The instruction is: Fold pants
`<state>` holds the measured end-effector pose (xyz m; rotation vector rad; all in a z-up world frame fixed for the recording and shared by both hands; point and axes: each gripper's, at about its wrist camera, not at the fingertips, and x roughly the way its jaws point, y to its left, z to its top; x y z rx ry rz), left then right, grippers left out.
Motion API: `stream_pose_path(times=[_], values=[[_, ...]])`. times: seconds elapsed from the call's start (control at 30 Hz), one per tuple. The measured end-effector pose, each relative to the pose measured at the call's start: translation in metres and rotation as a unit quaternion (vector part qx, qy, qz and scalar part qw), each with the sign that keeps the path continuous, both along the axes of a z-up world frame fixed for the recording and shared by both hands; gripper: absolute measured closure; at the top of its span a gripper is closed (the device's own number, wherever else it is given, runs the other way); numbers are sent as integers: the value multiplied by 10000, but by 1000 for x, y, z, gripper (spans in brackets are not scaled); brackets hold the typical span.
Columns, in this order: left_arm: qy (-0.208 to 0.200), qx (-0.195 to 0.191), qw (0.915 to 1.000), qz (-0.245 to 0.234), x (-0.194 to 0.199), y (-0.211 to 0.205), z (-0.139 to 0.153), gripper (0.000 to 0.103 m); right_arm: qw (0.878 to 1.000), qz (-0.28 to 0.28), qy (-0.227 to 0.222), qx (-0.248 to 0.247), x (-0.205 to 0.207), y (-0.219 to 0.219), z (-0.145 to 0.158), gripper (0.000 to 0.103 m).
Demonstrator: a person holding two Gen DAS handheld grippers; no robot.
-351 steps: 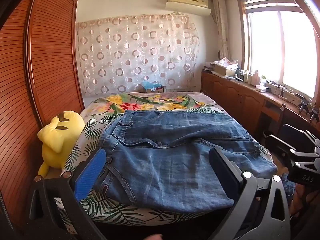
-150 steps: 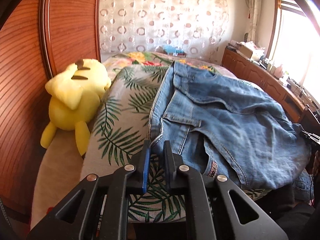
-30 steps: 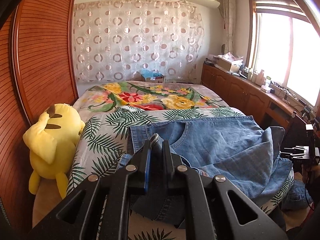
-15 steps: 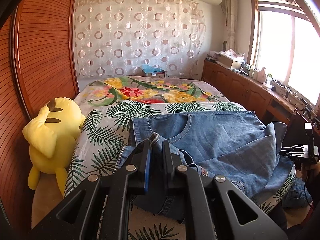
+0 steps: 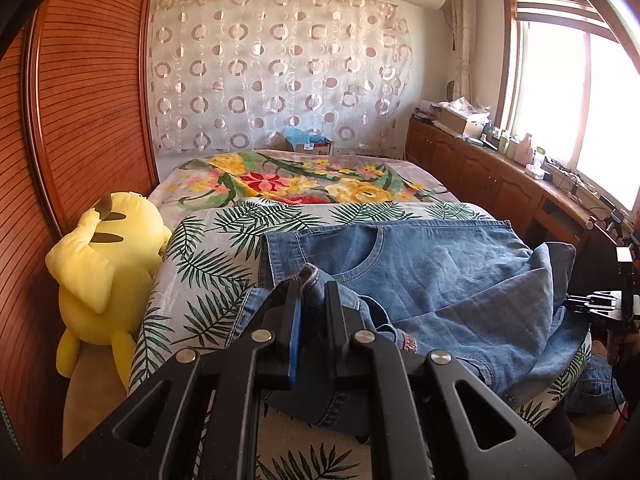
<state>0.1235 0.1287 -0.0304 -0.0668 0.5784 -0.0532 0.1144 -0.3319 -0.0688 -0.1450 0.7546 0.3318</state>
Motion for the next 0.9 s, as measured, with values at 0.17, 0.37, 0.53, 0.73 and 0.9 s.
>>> stream_pose_path(times=[0.17, 0.37, 0.53, 0.73, 0.9], values=[[-120, -40, 9999, 49, -6, 4, 1, 92, 9982, -172, -497, 278, -25, -21, 36, 93], [-367, -82, 9993, 86, -11, 6, 18, 92, 9918, -315, -1191, 333, -51, -39, 88, 93], [-570, -109, 9982, 137, -16, 9, 35, 92, 9848, -322, -1673, 335, -68, -43, 119, 94], [-863, -158, 9959, 203, -23, 17, 59, 92, 9746, -367, -2193, 255, -89, -40, 148, 95], [-1104, -188, 9934, 239, -27, 23, 82, 92, 9687, -409, -2428, 306, -97, -42, 160, 95]])
